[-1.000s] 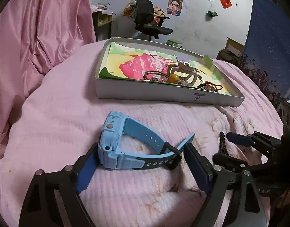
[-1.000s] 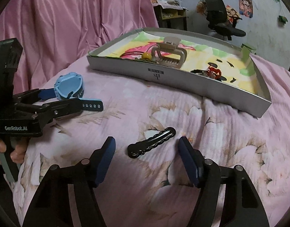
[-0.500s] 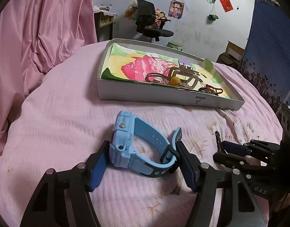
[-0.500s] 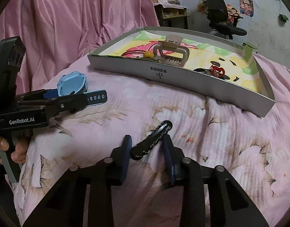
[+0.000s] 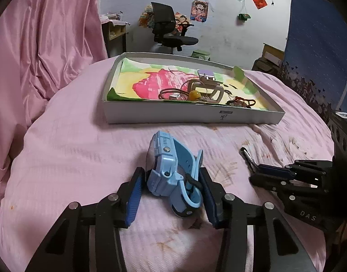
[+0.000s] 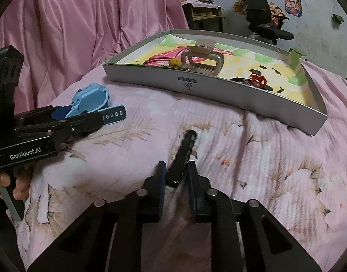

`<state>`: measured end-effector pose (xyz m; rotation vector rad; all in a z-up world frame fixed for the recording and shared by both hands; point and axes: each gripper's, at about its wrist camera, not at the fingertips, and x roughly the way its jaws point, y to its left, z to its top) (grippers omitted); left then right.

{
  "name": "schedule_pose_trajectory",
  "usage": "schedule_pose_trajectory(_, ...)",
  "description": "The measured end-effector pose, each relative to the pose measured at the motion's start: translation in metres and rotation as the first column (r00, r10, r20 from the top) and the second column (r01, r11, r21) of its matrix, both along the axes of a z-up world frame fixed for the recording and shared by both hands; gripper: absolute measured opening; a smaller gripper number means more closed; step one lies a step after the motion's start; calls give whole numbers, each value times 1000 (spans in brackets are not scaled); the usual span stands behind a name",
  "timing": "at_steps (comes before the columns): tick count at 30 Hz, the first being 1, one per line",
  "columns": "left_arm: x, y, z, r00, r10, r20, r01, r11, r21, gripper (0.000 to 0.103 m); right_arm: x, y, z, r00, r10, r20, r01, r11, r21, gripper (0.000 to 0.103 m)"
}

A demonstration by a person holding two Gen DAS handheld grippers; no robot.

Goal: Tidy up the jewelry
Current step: 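Grasp the blue watch with the left tool while the right tool grasps the black clip, then carry the watch and black clip into the tray and lower them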

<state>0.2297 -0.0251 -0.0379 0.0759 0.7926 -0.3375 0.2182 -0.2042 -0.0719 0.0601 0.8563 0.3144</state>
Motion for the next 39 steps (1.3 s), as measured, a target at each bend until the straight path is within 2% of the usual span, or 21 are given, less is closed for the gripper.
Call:
schedule_pose_trajectory(10, -11, -7, 6, 999, -5, 52, 3, 999, 33, 40, -4, -2, 4, 999, -3, 40, 3, 1000, 3, 14)
schedule_pose_trajectory(21, -20, -9, 18, 993, -14, 118, 10, 999, 36, 39, -15, -5, 19, 989, 0, 149, -7, 999, 44, 14)
schedule_pose_trajectory(30, -26, -7, 28, 987, -2, 161, 5, 1000, -19, 39, -19, -9, 29, 975, -8, 220, -6, 998, 66, 14)
schedule_pose_trajectory(39, -23, 0, 37, 980, 42, 194, -22, 994, -106, 39, -22, -11, 38, 961, -21, 277, -2, 997, 79, 14)
